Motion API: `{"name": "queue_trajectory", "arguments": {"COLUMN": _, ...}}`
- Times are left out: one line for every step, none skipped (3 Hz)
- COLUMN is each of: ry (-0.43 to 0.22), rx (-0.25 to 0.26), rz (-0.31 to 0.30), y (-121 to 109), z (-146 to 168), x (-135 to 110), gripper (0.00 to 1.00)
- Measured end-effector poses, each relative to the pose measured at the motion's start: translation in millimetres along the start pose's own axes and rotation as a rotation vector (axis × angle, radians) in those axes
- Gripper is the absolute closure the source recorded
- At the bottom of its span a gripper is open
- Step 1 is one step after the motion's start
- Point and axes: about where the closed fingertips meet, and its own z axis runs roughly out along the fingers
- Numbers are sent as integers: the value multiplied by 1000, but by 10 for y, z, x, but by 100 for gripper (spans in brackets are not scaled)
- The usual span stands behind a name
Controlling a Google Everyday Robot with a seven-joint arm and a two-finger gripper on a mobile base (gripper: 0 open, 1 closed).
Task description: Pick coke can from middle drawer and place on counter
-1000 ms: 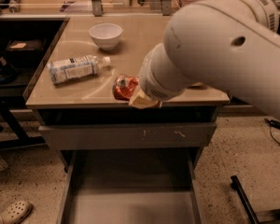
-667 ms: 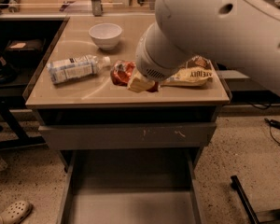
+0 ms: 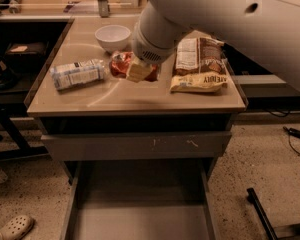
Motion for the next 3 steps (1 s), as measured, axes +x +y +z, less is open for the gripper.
{"name": "queue_trajectory", "arguments": {"ry": -12, "rx": -30, "rz": -11, "y": -121, "z": 205, "x": -61, "gripper": 100}}
{"name": "queue_trajectory", "arguments": {"ry": -42, "rx": -77, "rz": -11, "y": -163, "z": 482, "x": -118, "gripper": 100}}
{"name": "queue_trajectory", "arguments": {"ry": -76, "rx": -122, "rz": -4, "y": -165, "z": 763, "x": -132, "gripper": 100}}
